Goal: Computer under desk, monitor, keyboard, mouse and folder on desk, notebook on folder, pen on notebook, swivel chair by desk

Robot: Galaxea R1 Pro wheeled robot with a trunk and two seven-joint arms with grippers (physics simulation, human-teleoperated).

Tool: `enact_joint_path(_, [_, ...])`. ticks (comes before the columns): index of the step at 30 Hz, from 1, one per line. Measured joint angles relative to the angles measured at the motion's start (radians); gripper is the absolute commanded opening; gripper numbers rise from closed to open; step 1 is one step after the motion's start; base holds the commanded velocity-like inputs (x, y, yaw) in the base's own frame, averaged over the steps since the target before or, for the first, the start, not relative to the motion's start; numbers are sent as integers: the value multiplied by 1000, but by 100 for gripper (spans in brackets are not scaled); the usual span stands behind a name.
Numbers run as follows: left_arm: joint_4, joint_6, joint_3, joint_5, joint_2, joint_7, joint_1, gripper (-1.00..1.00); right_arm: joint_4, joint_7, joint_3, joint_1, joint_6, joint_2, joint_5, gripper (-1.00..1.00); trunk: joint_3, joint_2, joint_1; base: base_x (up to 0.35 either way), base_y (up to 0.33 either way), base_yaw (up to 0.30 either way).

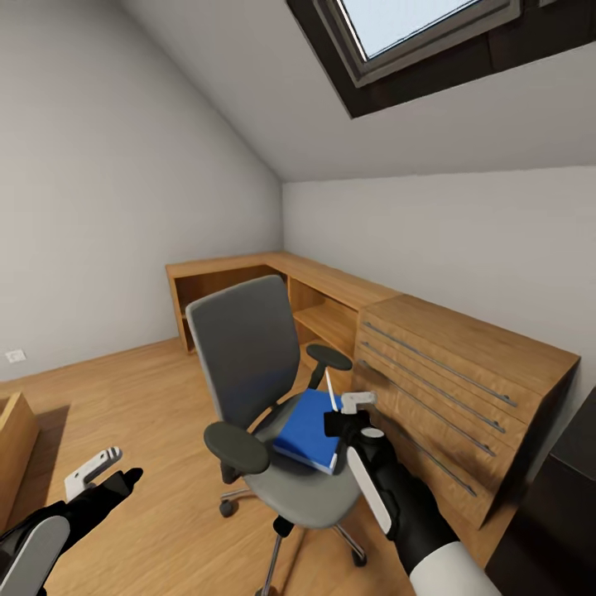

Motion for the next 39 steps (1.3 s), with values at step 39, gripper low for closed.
enact_joint_path(39, [-1, -59, -207, -57, -8, 8, 0, 100, -161, 0, -2, 68, 37, -12, 2, -100, 128, 273, -150, 0, 0, -34])
